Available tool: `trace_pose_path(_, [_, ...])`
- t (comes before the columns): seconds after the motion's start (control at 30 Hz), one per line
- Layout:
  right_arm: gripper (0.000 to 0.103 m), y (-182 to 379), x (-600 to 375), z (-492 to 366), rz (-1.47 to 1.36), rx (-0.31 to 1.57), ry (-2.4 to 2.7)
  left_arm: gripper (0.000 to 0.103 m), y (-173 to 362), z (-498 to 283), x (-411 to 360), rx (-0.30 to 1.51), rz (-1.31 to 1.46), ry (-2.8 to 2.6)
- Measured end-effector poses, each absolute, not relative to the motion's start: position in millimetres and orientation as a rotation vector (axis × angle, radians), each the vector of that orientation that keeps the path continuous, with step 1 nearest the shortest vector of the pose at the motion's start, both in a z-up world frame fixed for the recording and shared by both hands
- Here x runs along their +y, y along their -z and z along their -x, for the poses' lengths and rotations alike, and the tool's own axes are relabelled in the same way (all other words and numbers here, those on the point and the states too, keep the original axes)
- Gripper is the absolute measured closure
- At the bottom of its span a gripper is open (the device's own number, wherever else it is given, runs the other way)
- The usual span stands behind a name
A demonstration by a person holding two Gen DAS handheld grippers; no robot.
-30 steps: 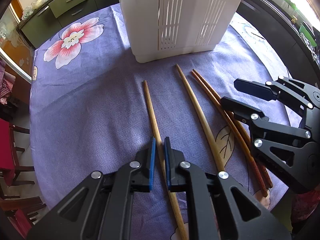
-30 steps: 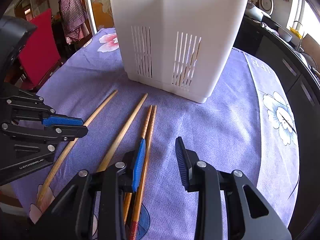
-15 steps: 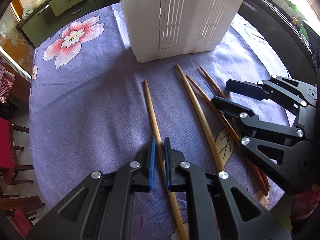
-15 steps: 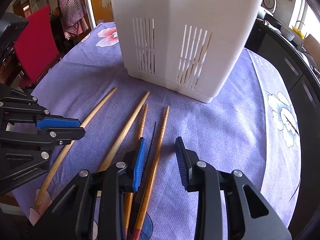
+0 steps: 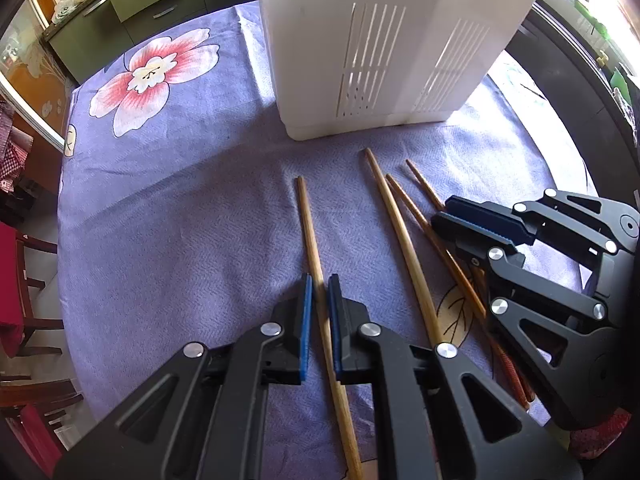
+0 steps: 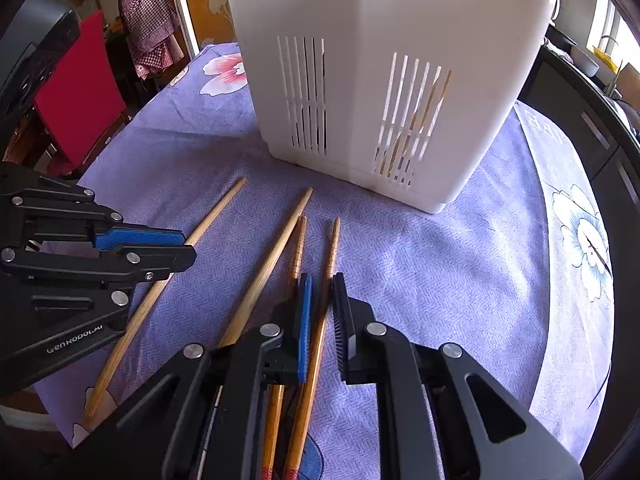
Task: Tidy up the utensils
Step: 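Close the right gripper on a chopstick beside the left gripper, then lift both held chopsticks upright into the white caddy and open both grippers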
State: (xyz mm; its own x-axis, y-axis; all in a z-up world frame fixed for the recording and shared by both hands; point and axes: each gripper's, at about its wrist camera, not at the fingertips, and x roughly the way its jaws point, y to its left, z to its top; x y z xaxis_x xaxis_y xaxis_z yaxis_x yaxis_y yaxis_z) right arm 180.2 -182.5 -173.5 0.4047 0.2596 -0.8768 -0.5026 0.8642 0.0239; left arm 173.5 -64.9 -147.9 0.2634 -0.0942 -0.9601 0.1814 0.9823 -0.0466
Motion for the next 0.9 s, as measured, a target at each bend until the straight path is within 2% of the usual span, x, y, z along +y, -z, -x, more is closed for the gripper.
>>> trace_pose_path(0.4, [0.097,168,-190,-190,0.179,1.058,-0.48,0.097,148,-183,-61,1.287,-0.051,0.189])
trace_pose_path(0.9, [0.097,80,-257,-147,-0.001,0.825,-0.49,0.097,78,-154,-43,1.13,-0.042,0.213])
